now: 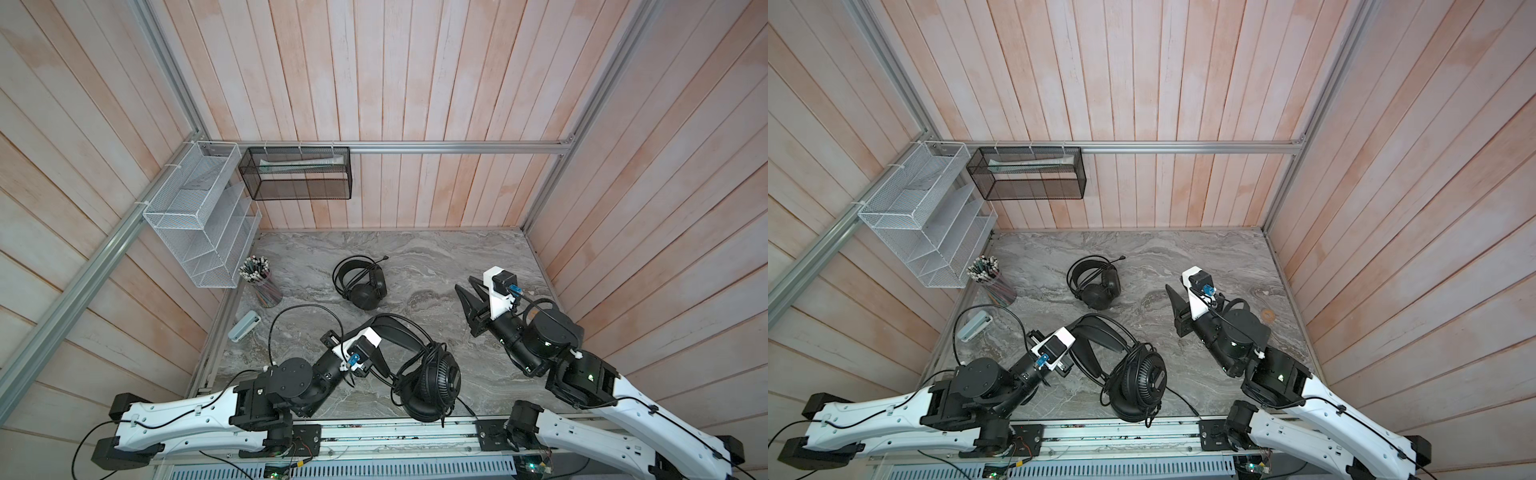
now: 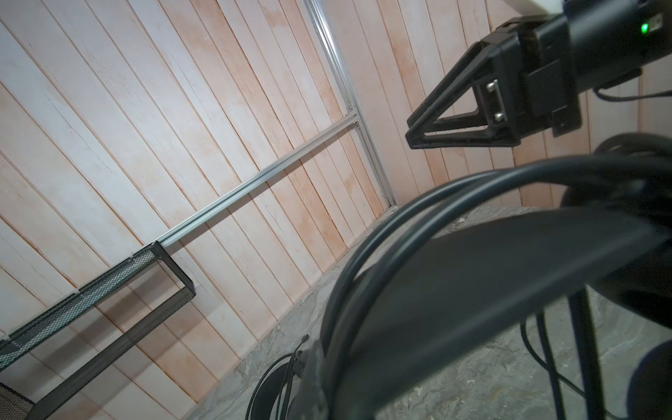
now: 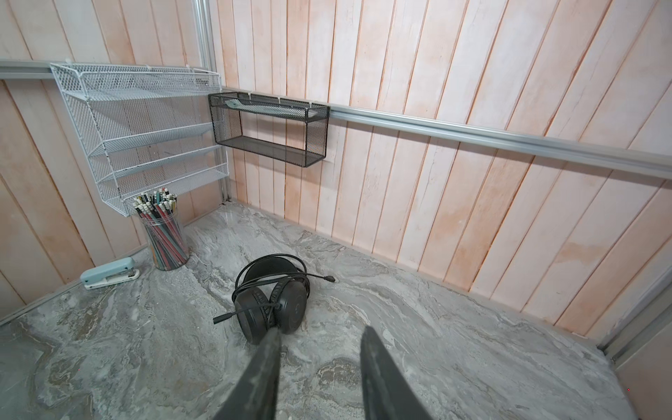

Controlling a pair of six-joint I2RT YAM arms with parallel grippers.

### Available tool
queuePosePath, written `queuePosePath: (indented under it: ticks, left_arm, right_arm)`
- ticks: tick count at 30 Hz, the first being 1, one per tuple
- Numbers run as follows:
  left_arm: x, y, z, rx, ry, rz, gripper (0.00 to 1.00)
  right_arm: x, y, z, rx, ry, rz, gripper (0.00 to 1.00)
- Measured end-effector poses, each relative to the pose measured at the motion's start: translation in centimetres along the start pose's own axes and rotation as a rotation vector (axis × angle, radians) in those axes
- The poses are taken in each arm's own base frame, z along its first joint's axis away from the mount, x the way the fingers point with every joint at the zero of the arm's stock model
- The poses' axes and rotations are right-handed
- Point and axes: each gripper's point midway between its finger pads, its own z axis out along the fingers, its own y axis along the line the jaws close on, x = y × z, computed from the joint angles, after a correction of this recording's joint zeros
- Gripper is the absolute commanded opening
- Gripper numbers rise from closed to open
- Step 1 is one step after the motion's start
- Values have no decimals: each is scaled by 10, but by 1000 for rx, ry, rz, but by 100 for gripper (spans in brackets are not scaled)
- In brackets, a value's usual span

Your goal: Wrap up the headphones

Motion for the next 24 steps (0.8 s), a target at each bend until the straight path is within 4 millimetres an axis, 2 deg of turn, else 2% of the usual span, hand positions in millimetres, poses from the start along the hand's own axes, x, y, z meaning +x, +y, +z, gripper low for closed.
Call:
queuePosePath:
  ticks: [6,13,16,21,24]
  left_arm:
    - [-9,5,-5,20,-14,-89,0]
    - [-12,9,-9,32,-3,-176,0]
    - [-24,19,-15,32,-29,-258,0]
    - [-46,35,-25,42,-92,-422,0]
    - [-54,37,-26,59,-109,-488,0]
  right_arm:
    - [-4,16,-23,-150,-56,43,58]
    - [17,37,-29,-278,-24,78,61]
    - [18,39,-37,-314,-34,108,62]
    - [1,32,-63,-344,-135,178,64]
    - [12,39,-62,-381,-135,216,64]
